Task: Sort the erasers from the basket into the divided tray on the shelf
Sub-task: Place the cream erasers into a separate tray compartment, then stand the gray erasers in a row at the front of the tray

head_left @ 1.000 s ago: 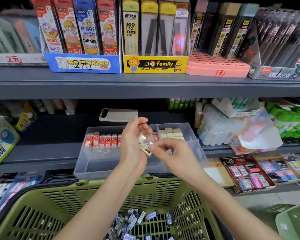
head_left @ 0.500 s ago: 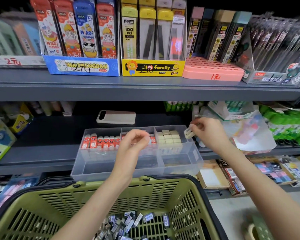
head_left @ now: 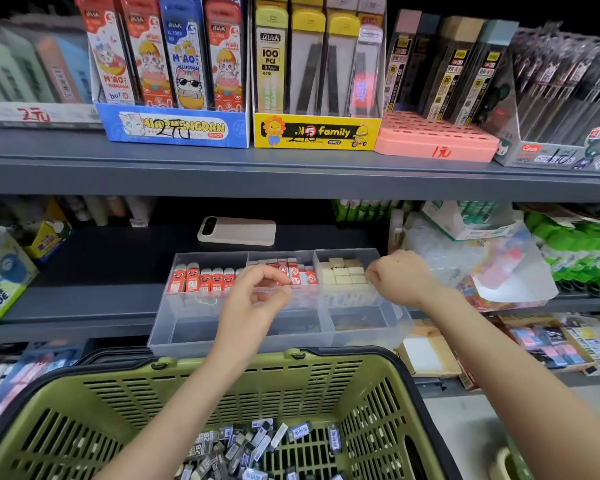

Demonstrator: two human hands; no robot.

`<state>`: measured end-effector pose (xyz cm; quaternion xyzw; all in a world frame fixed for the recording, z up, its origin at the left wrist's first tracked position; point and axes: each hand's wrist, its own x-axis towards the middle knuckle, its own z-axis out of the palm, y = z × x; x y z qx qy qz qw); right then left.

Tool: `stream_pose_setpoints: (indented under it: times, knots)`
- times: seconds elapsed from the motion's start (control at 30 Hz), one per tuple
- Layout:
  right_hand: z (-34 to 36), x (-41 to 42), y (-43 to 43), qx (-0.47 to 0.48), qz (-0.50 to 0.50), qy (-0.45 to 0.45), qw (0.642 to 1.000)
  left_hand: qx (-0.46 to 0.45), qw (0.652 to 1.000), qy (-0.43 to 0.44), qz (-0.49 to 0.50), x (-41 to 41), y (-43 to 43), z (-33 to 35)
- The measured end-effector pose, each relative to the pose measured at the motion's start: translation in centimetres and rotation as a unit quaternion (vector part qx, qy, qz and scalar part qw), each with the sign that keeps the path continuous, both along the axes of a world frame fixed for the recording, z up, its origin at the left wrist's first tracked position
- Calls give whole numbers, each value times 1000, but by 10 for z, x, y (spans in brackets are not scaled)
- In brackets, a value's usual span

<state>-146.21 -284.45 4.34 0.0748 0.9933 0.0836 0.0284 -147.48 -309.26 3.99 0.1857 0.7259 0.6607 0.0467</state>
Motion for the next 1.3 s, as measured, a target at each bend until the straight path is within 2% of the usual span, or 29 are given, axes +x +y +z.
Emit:
stream_pose_setpoints:
  times: [0.13, 0.37, 0.5, 0.6, 0.67, 0.73, 0.83, 0.93, 1.03, 1.17, 1.23, 1.3]
  knots:
    - [-5, 6, 6, -18, 10, 32, 999, -3, 1000, 6, 3, 0, -5, 1]
    - [-5, 34, -8, 74, 70, 141, 985, -43, 998, 50, 10, 1, -26, -2]
    - [4, 57, -46, 9, 133, 267, 954, -98, 989, 109, 18, 9, -53, -7]
    - [-1, 81, -91, -127, 168, 298, 931, -136, 979, 150, 30, 20, -83, -15]
    - [-15, 98, -121, -224, 177, 266, 921, -169, 970, 171, 38, 30, -105, -23]
    - [-40, 110, -146, -283, 170, 163, 930, -205, 961, 182, 36, 40, -128, -33]
    - [-90, 117, -172, -292, 143, -13, 946, -262, 949, 174, 35, 53, -164, -46]
    - [-136, 111, -198, -273, 133, -94, 948, -299, 935, 184, 58, 59, -200, -52]
    - [-167, 99, -228, -248, 101, -112, 957, -318, 925, 190, 87, 59, -225, -51]
    - [-198, 91, -260, -147, 11, -108, 983, -299, 938, 149, 95, 61, -231, -52]
    - [-203, 89, -269, -153, -44, -102, 982, -300, 944, 121, 71, 62, -226, -54]
    - [-196, 90, -273, -237, -90, -75, 964, -307, 947, 76, 51, 61, -222, -54]
